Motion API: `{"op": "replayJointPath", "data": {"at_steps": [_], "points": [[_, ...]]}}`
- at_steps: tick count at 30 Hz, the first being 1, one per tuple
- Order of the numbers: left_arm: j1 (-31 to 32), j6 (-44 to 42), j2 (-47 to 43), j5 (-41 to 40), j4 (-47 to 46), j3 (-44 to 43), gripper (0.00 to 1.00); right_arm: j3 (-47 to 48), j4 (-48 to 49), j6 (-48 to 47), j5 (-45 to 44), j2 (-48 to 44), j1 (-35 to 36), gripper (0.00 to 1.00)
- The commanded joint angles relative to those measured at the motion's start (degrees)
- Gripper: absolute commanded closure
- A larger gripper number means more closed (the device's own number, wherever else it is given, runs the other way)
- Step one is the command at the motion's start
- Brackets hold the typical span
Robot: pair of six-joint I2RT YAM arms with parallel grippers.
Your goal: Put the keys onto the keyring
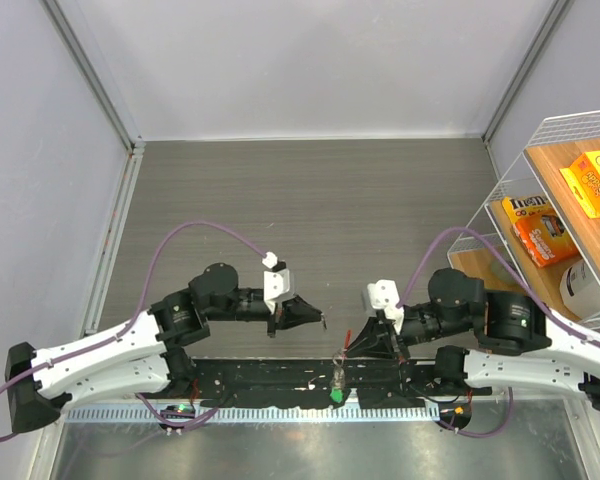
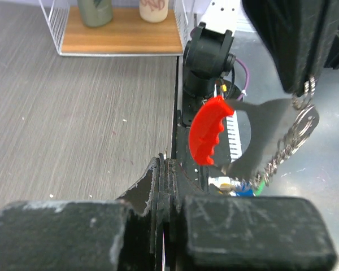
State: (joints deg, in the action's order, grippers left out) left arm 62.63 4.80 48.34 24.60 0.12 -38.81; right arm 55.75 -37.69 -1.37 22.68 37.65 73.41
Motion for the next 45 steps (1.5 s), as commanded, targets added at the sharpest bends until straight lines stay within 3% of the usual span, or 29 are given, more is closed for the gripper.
{"op": "replayJointPath", "data": {"at_steps": [1,18,25,45], "points": [[0.21,-2.69,-4.47,4.31,-11.19,2.06,1.00,-0.02,7.98,1.01,5.36,2.25,0.16,0.94],[0.21,-7.87,-11.51,18.99,-14.63,7.43,1.00,4.45,5.36,-2.41,6.59,10.86,0.16,0.94],[0.21,-8.58,-12.83,20.05,-16.38,9.45,1.00,8.67,2.45,-6.72,8.87,15.08,0.24,0.94],[0.21,-8.93,-14.68,24.00,-18.14,11.21,1.00,9.91,4.47,-5.93,10.72,18.86,0.07,0.94]]}}
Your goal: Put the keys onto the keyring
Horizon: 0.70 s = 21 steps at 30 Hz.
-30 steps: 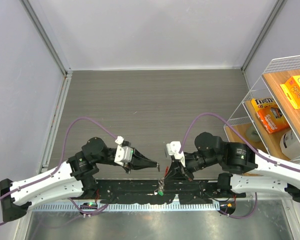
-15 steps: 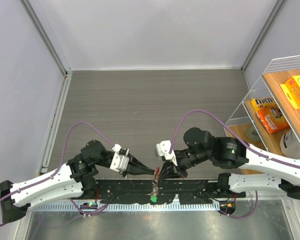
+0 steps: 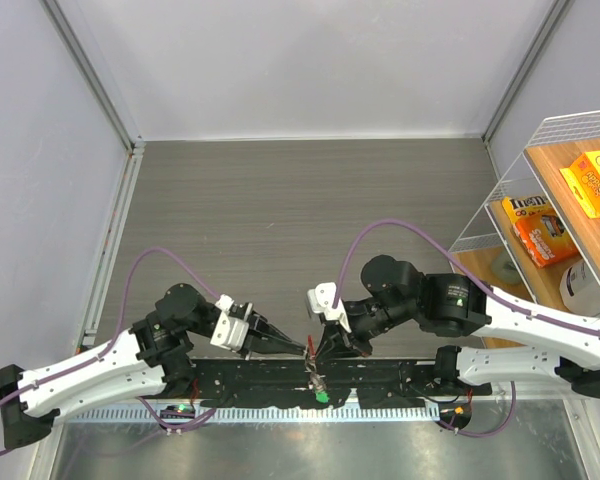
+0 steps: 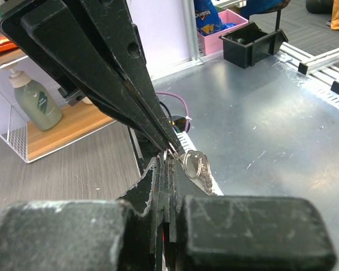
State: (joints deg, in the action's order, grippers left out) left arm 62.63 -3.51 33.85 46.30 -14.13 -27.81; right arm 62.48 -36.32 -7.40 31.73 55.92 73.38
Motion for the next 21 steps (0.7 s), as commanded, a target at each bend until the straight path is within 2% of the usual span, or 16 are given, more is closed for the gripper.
{"op": "replayJointPath", "data": {"at_steps": [1,21], "points": [[0.12,-0.45,-0.10,2.39,-3.97,0.22,1.00,3.26,3.35,0.10,1.85,0.77,0.09,0.94],[0.12,-0.53,0.43,5.02,-4.24,0.74,1.00,3.62,4.41,-0.25,1.24,1.39,-0.70,0.94]]}}
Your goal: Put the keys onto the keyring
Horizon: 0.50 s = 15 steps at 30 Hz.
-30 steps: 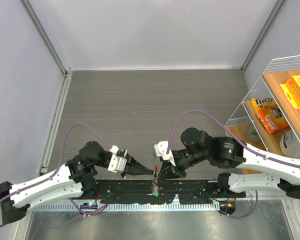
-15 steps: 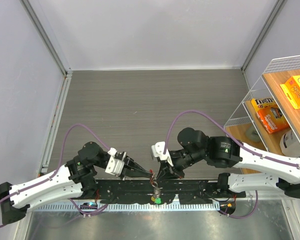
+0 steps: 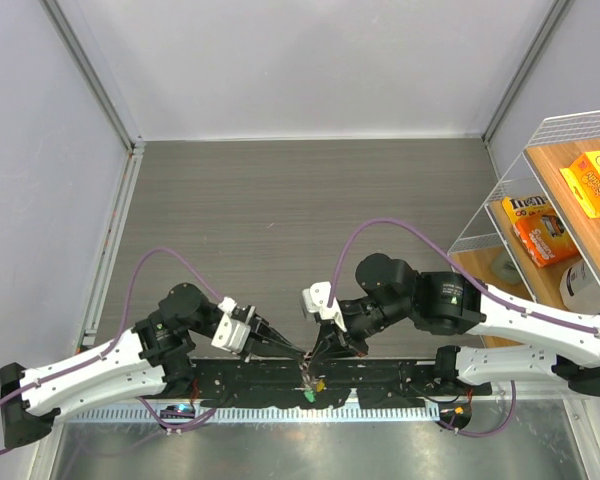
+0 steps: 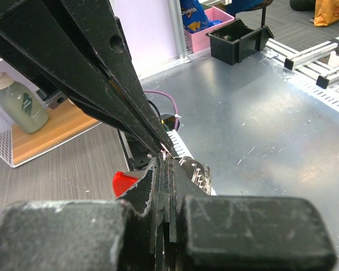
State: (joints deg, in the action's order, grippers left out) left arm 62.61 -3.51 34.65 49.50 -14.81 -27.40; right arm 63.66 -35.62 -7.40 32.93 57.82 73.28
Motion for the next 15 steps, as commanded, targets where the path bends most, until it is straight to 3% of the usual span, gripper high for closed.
{"op": "replayJointPath", "data": {"at_steps": [1,15], "points": [[0.14,-0.53,-0.38,2.09,-3.65,0.33,1.00,2.35,3.80,-0.16,-0.06,-0.78,-0.68,0.94],[0.23,-0.53,-0.20,1.83,-4.53,0.85,1.00,-0.46,7.14,2.04,-5.06,-6.40,-2.00,0.94]]}}
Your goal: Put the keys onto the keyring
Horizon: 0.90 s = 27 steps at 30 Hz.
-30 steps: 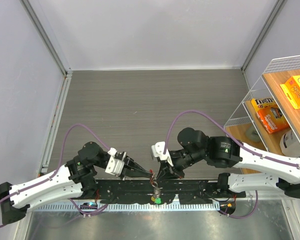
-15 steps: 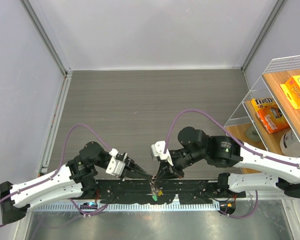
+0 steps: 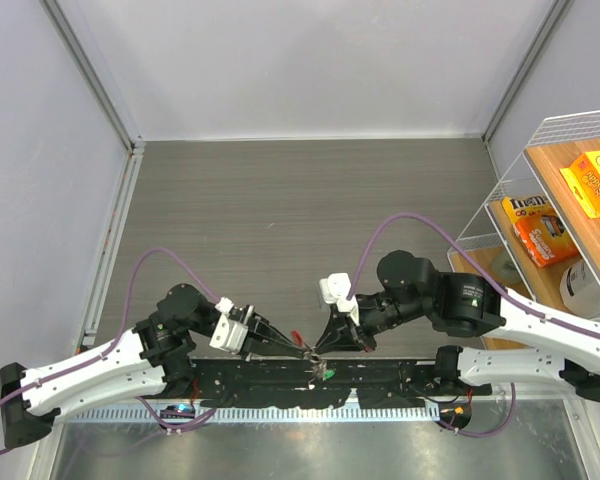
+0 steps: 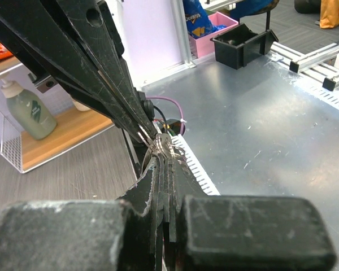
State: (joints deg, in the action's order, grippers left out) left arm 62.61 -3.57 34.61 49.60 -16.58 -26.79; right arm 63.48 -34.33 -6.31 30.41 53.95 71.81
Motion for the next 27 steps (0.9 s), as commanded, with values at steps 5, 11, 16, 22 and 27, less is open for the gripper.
{"op": "replayJointPath", "data": {"at_steps": [5,11,16,22,27], "points": [[0.23,-0.29,0.72,1.37,-2.93,0.07,1.00,-2.05,7.78,0.50,-3.78,-4.64,-0.53,0.94],[0.14,-0.38,1.69,-0.21,-3.11,0.16,1.00,-6.00,15.77,0.86,-3.17,-6.93,-0.44,0.94],[0.23,-0.56,2.04,-3.54,-3.11,0.51,0.92,-9.87,22.54,1.21,-2.47,-9.66,-0.53,0.94],[0.23,-0.47,0.90,-9.87,-3.02,1.30,0.67,-10.57,24.83,1.82,-2.20,-9.66,-0.53,0.94],[0.23,0.41,-1.56,-14.79,-4.34,2.70,0.50,-11.71,26.24,2.00,-3.16,-10.36,-0.44,0.94]]}}
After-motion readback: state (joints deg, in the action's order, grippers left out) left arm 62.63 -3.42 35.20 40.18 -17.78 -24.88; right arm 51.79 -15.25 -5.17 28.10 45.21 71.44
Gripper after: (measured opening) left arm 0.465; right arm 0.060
